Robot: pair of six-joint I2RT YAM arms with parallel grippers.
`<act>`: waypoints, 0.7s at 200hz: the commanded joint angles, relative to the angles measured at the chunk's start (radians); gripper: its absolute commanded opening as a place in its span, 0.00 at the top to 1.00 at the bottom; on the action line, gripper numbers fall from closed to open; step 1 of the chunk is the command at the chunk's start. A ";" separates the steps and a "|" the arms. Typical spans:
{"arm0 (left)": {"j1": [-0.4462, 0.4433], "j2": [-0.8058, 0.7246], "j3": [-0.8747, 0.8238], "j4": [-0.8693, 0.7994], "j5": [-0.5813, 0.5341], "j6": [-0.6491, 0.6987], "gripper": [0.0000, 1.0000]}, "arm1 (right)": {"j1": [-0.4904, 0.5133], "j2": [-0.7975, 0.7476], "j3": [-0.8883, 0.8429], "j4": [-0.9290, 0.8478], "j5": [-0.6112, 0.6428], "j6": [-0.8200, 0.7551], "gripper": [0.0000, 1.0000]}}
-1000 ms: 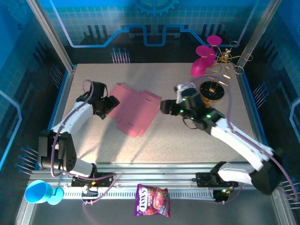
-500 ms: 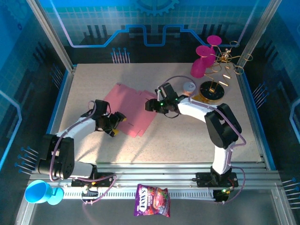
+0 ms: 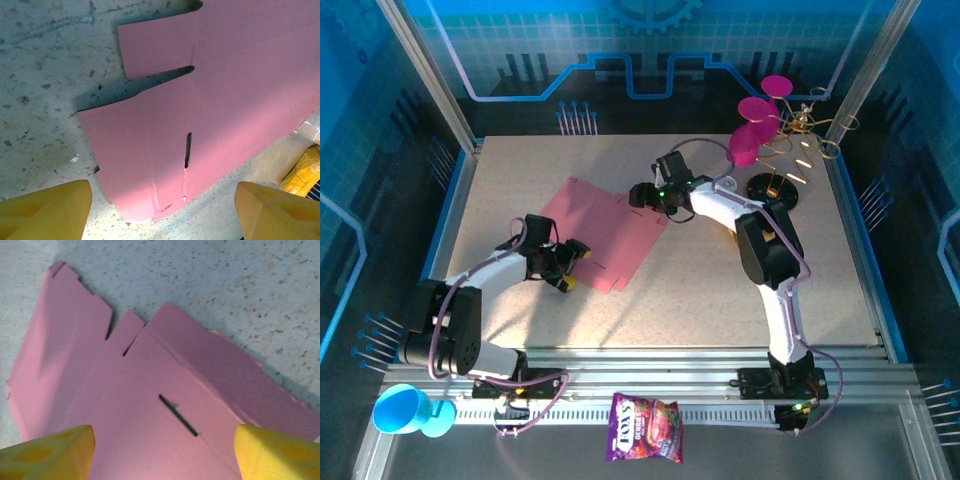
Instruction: Fold the paper box
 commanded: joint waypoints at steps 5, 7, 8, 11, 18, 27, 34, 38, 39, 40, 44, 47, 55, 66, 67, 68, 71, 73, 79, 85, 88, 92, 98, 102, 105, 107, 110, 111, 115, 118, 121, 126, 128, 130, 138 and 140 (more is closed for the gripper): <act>-0.002 0.013 0.011 -0.024 0.013 -0.015 0.23 | -0.013 0.061 0.081 -0.138 0.045 -0.050 0.24; -0.002 0.014 0.011 -0.024 0.013 -0.015 0.23 | -0.014 0.067 0.087 -0.145 0.044 -0.053 0.24; -0.002 0.016 0.010 -0.025 0.013 -0.015 0.23 | -0.014 0.070 0.091 -0.148 0.044 -0.053 0.24; -0.001 0.018 0.010 -0.026 0.014 -0.015 0.23 | -0.014 0.078 0.100 -0.159 0.038 -0.056 0.24; -0.002 0.024 0.009 -0.025 0.014 -0.013 0.23 | -0.014 0.097 0.124 -0.180 0.023 -0.066 0.24; -0.002 0.035 0.008 -0.017 0.017 -0.011 0.22 | -0.011 0.132 0.157 -0.212 -0.001 -0.075 0.24; -0.002 0.045 0.006 -0.005 0.022 -0.013 0.22 | -0.008 0.157 0.191 -0.246 -0.018 -0.081 0.24; -0.002 0.052 0.004 0.003 0.026 -0.012 0.22 | -0.006 0.170 0.210 -0.265 -0.026 -0.083 0.24; -0.002 0.055 0.003 0.005 0.026 -0.012 0.22 | -0.005 0.172 0.214 -0.271 -0.028 -0.084 0.24; -0.002 0.057 0.003 0.006 0.027 -0.012 0.22 | -0.005 0.176 0.219 -0.275 -0.031 -0.085 0.24; -0.002 0.064 0.004 0.015 0.030 -0.013 0.22 | -0.004 0.184 0.236 -0.294 -0.037 -0.086 0.24; -0.002 0.069 0.003 0.020 0.031 -0.013 0.22 | -0.002 0.192 0.244 -0.306 -0.040 -0.086 0.24; -0.002 0.086 0.001 0.040 0.037 -0.012 0.22 | 0.001 0.200 0.259 -0.326 -0.047 -0.086 0.24; -0.002 0.108 -0.001 0.079 0.043 -0.015 0.22 | 0.001 0.198 0.254 -0.328 -0.060 -0.078 0.24; -0.002 0.110 -0.001 0.084 0.044 -0.015 0.22 | 0.001 0.197 0.252 -0.328 -0.061 -0.077 0.24; -0.002 0.112 -0.001 0.088 0.045 -0.015 0.22 | 0.001 0.196 0.250 -0.327 -0.062 -0.076 0.24; -0.002 0.117 -0.003 0.100 0.049 -0.019 0.22 | 0.001 0.195 0.247 -0.327 -0.065 -0.074 0.24; -0.002 0.121 -0.002 0.109 0.051 -0.020 0.22 | 0.001 0.194 0.245 -0.326 -0.066 -0.072 0.24; -0.002 0.132 -0.001 0.136 0.058 -0.027 0.22 | 0.001 0.190 0.237 -0.325 -0.073 -0.066 0.24; -0.002 0.141 0.000 0.159 0.064 -0.034 0.22 | 0.001 0.188 0.232 -0.327 -0.078 -0.062 0.25; -0.002 0.144 0.001 0.170 0.066 -0.038 0.22 | 0.002 0.188 0.229 -0.328 -0.082 -0.061 0.25; -0.003 0.148 0.002 0.183 0.066 -0.042 0.23 | 0.002 0.188 0.226 -0.328 -0.087 -0.060 0.25; -0.004 0.148 0.004 0.200 0.066 -0.046 0.23 | 0.004 0.187 0.222 -0.330 -0.093 -0.059 0.25; -0.004 0.147 0.004 0.213 0.066 -0.051 0.23 | 0.004 0.186 0.220 -0.331 -0.094 -0.060 0.26; -0.004 0.145 0.004 0.222 0.065 -0.055 0.23 | 0.005 0.186 0.218 -0.333 -0.095 -0.060 0.26; -0.005 0.145 0.004 0.228 0.065 -0.056 0.24 | 0.006 0.185 0.217 -0.333 -0.097 -0.060 0.26; -0.005 0.143 0.006 0.237 0.064 -0.058 0.24 | 0.006 0.186 0.216 -0.335 -0.100 -0.060 0.26; -0.005 0.141 0.006 0.241 0.064 -0.059 0.24 | 0.006 0.185 0.216 -0.335 -0.100 -0.060 0.26; -0.006 0.138 0.007 0.251 0.064 -0.063 0.25 | 0.006 0.187 0.215 -0.338 -0.104 -0.060 0.26; -0.007 0.135 0.008 0.256 0.062 -0.065 0.24 | 0.005 0.188 0.214 -0.340 -0.106 -0.060 0.26; -0.008 0.131 0.009 0.264 0.062 -0.068 0.25 | 0.004 0.188 0.213 -0.341 -0.107 -0.060 0.26; -0.010 0.128 0.012 0.272 0.062 -0.069 0.25 | 0.004 0.188 0.213 -0.345 -0.109 -0.060 0.27; -0.011 0.125 0.013 0.275 0.061 -0.069 0.26 | 0.004 0.188 0.213 -0.348 -0.110 -0.062 0.27; -0.011 0.123 0.014 0.277 0.060 -0.069 0.26 | 0.004 0.188 0.212 -0.349 -0.110 -0.062 0.27; -0.013 0.114 0.018 0.284 0.059 -0.070 0.27 | 0.001 0.190 0.211 -0.351 -0.115 -0.062 0.27; -0.014 0.112 0.018 0.284 0.058 -0.070 0.27 | 0.000 0.191 0.211 -0.353 -0.116 -0.062 0.27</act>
